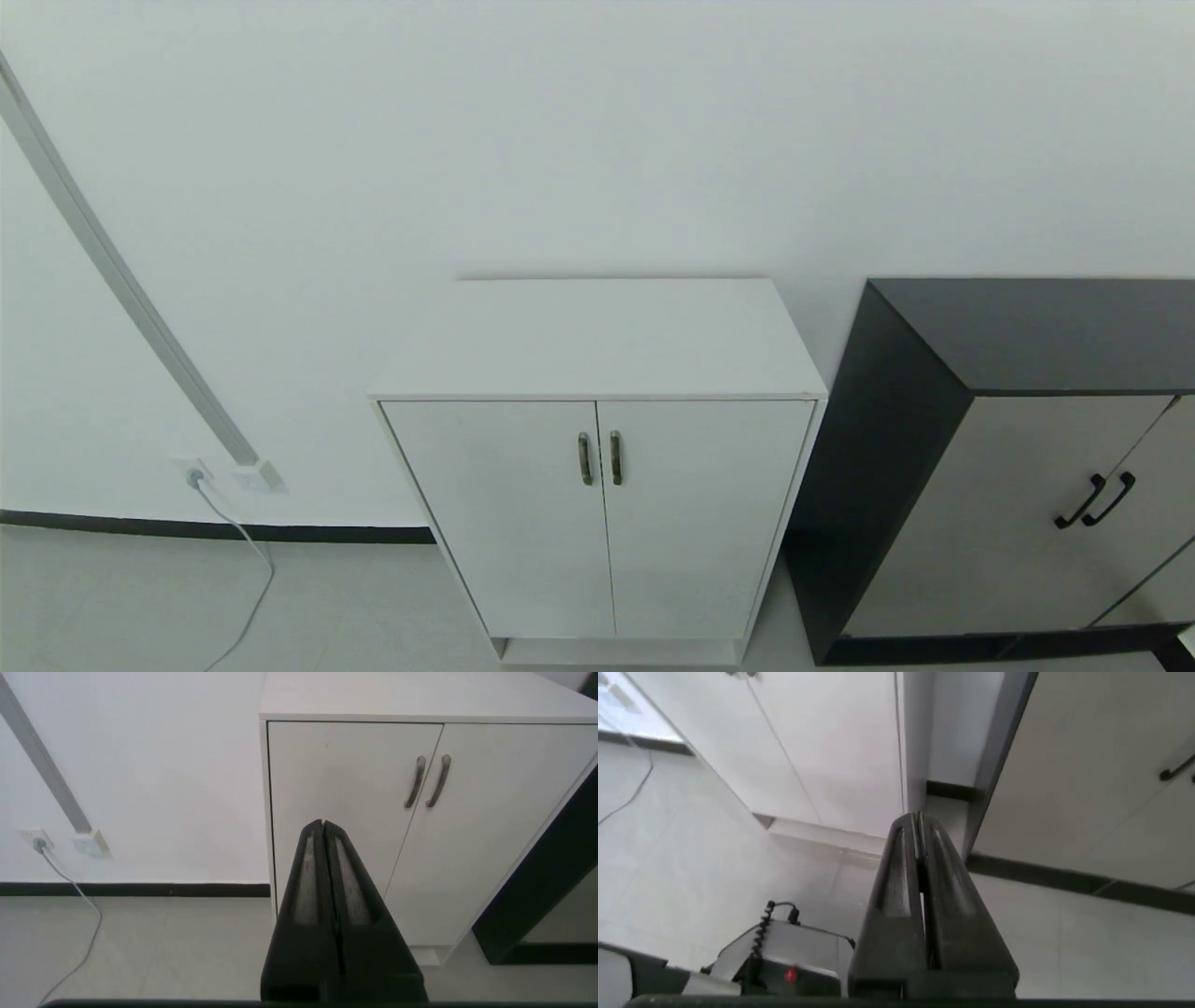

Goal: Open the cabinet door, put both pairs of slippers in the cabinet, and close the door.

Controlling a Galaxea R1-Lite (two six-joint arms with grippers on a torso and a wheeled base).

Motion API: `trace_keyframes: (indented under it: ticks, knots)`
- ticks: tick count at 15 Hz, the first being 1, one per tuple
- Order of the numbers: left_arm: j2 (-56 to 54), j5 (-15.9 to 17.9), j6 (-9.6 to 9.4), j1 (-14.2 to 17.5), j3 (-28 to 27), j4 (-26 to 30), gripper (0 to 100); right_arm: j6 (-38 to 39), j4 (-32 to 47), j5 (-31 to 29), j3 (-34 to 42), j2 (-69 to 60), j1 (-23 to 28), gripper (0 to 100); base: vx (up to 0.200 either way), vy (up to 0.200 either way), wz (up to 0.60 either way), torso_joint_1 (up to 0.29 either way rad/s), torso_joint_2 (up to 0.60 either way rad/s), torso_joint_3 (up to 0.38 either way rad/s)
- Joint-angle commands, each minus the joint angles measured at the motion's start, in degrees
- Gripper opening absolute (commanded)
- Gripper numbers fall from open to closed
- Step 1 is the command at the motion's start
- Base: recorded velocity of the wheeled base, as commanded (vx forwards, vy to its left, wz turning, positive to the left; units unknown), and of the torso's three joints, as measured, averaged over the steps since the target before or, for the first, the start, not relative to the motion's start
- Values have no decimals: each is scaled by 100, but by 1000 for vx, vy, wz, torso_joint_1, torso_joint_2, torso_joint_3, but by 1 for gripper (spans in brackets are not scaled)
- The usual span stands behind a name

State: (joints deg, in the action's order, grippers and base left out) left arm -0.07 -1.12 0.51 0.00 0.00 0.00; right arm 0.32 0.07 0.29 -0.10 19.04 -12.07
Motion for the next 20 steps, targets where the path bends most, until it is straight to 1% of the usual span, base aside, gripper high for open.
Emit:
trace_keyframes:
  ticks: [1, 3, 4, 11, 15, 20]
  knots:
    - [7, -2, 2, 0, 0, 0, 0, -14, -7, -170, 1, -278, 310, 0, 0, 0, 0, 0, 0, 0]
    - [7, -2, 2, 0, 0, 0, 0, -58, -7, -205, 1, -665, 864, 0, 0, 0, 0, 0, 0, 0]
    - [7, -2, 2, 0, 0, 0, 0, -58, -7, -205, 1, -885, 961, 0, 0, 0, 0, 0, 0, 0]
    - [7, -2, 10, 0, 0, 0, 0, -14, -7, -205, 10, -1904, 1181, 0, 0, 0, 0, 0, 0, 0]
    - [7, 7, -25, 0, 0, 0, 0, -5, -16, -205, 10, -1904, 1189, 0, 0, 0, 0, 0, 0, 0]
    - [7, 7, -25, 9, 0, 0, 0, -5, -16, -205, 10, -1904, 1189, 0, 0, 0, 0, 0, 0, 0]
